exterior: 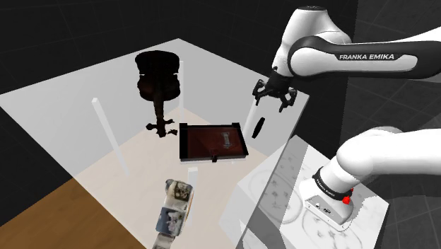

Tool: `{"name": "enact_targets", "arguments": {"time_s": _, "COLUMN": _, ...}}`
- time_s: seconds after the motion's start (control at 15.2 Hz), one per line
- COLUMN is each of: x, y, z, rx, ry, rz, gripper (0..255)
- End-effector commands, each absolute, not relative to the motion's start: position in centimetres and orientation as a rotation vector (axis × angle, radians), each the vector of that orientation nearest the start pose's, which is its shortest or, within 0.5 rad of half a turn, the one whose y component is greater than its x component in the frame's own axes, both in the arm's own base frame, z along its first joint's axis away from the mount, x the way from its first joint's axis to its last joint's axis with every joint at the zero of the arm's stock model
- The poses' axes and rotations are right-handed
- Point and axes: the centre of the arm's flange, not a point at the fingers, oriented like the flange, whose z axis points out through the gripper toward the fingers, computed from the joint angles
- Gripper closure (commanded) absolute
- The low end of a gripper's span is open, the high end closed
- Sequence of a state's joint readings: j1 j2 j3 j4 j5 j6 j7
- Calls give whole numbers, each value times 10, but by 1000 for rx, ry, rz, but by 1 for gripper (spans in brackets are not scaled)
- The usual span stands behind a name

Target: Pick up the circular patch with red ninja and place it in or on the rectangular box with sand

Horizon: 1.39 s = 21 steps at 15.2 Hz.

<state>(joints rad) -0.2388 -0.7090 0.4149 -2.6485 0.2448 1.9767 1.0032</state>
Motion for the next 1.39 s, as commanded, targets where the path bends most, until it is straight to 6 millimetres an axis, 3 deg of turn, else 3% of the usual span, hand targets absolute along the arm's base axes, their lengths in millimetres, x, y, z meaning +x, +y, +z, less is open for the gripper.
{"name": "enact_targets", "arguments": {"time_s": 0.0, "x": 344, "y": 77, "z": 413, "rx": -2624, "ry": 1808, "rz": -20, "gripper": 0}}
{"name": "enact_targets", "arguments": {"time_s": 0.07, "x": 347, "y": 78, "z": 400, "rx": -2550, "ry": 1921, "rz": -7, "gripper": 0}}
{"name": "enact_targets", "arguments": {"time_s": 0.53, "x": 346, "y": 77, "z": 363, "rx": -2550, "ry": 1921, "rz": -7, "gripper": 0}}
{"name": "enact_targets", "arguments": {"time_s": 1.12, "x": 346, "y": 77, "z": 360, "rx": -2550, "ry": 1921, "rz": -7, "gripper": 0}}
{"name": "enact_targets", "arguments": {"time_s": 1.19, "x": 346, "y": 77, "z": 360, "rx": -2550, "ry": 1921, "rz": -7, "gripper": 255}}
{"name": "enact_targets", "arguments": {"time_s": 1.32, "x": 346, "y": 77, "z": 360, "rx": -2550, "ry": 1921, "rz": -7, "gripper": 255}}
